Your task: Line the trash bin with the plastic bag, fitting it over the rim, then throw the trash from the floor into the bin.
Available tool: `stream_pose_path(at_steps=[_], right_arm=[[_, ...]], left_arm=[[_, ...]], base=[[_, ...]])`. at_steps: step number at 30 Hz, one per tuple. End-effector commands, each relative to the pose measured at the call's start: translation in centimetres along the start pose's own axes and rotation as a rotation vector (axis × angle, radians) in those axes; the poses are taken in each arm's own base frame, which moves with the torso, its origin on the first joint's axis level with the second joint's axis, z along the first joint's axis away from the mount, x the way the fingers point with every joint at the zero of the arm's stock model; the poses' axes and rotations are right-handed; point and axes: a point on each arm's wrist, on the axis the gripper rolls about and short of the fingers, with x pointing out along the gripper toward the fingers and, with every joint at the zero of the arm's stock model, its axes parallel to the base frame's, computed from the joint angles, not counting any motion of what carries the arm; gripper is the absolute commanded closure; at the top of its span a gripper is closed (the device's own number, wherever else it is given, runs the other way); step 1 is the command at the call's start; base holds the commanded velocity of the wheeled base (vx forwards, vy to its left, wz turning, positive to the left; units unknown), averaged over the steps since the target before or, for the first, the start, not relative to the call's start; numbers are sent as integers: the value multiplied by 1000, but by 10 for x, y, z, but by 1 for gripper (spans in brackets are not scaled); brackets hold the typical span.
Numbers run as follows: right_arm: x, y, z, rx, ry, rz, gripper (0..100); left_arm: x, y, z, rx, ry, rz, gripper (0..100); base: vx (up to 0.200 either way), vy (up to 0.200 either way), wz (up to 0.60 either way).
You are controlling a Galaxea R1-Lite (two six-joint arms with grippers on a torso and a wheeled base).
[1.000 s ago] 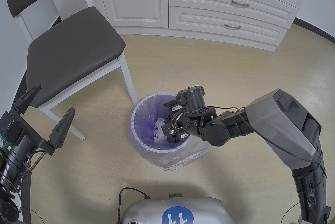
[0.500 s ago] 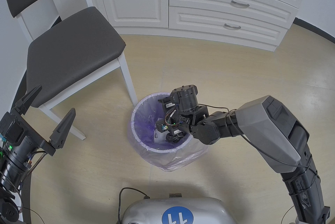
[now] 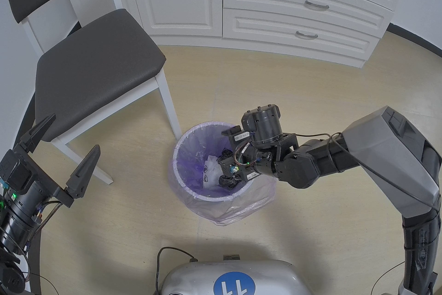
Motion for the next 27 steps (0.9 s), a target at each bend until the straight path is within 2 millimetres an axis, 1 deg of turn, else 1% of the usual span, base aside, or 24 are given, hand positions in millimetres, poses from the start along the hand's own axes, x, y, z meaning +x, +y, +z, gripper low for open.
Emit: stream_pose_path(at_steps=[1,4,6,9,10,12,22,23,27], right_arm=[[-23,10,-5,-12,25,53,0],[-19,13,-8,-10,34,63,0],[-9,18,-7,-11,34,69,0],[0,21,-4,-13,31,72,0],[0,21,-4,-13,31,72,0],[10,22,0,-14,27,64,0],[29,27,3,-13,26,58,0],[37,27,5,-13,25,49,0],[50,30,8,-15,22,53,0]], left_arm=[[-1,0,1,1,-7,1,0],[0,0,2,2,-10,2,0],[0,1,2,2,-9,4,0],[0,1,1,1,-8,3,0],[0,1,1,1,-8,3,0],[0,0,1,-2,-3,2,0],[1,0,-1,-4,6,-3,0],[1,0,-2,-2,10,-2,0],[1,0,-2,-4,10,-2,0]], base=[[0,0,0],[0,0,0],[0,0,0],[0,0,0],[0,0,0],[0,0,0],[0,0,0],[0,0,0],[0,0,0]])
